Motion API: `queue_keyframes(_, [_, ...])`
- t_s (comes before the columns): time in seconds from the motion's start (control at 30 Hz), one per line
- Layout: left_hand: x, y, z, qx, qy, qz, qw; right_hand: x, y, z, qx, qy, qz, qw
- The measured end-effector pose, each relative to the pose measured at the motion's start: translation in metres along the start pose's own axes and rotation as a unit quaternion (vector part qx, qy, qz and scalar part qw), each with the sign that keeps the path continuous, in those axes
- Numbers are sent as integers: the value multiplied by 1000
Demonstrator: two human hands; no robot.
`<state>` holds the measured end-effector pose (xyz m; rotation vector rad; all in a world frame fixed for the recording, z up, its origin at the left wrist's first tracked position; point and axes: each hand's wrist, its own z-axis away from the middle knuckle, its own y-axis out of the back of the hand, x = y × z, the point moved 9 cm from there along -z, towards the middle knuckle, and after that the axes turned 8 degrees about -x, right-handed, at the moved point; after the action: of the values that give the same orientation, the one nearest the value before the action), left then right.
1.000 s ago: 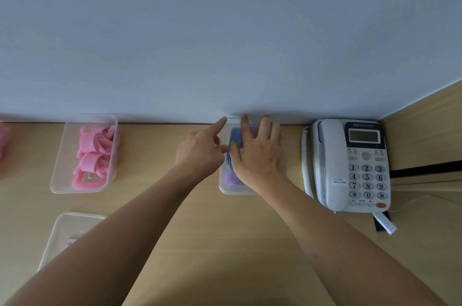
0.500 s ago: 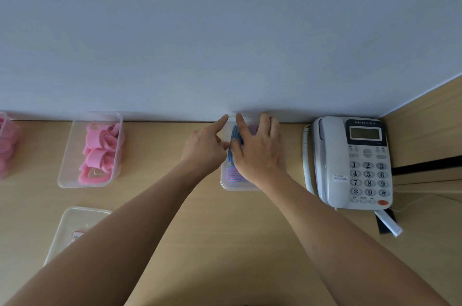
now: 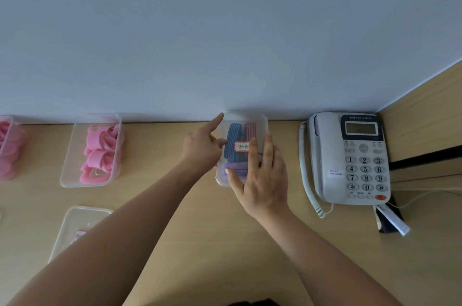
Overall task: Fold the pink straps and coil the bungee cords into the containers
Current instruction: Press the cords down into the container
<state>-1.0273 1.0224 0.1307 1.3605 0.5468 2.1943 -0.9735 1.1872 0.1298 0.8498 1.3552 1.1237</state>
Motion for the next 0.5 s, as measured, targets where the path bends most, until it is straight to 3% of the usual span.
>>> queue_keyframes(0.37, [-17,20,22,38,3,-66,997,1,11,-3,-42,-27,-7,999])
queue_keyframes(0.5, [-34,42,59,39,-49,-93,994,-14,32,2,-4,-41,-10,999])
